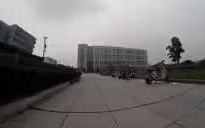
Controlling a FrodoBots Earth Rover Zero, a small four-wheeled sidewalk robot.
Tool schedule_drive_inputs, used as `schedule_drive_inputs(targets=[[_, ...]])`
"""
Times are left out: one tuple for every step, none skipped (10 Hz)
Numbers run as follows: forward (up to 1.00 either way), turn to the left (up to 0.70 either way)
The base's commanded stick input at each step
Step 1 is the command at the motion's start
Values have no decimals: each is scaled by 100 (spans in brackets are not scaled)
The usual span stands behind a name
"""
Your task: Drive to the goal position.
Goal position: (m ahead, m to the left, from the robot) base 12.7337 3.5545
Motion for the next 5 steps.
schedule_drive_inputs(targets=[[70,34],[70,35],[70,35],[70,35],[70,35]])
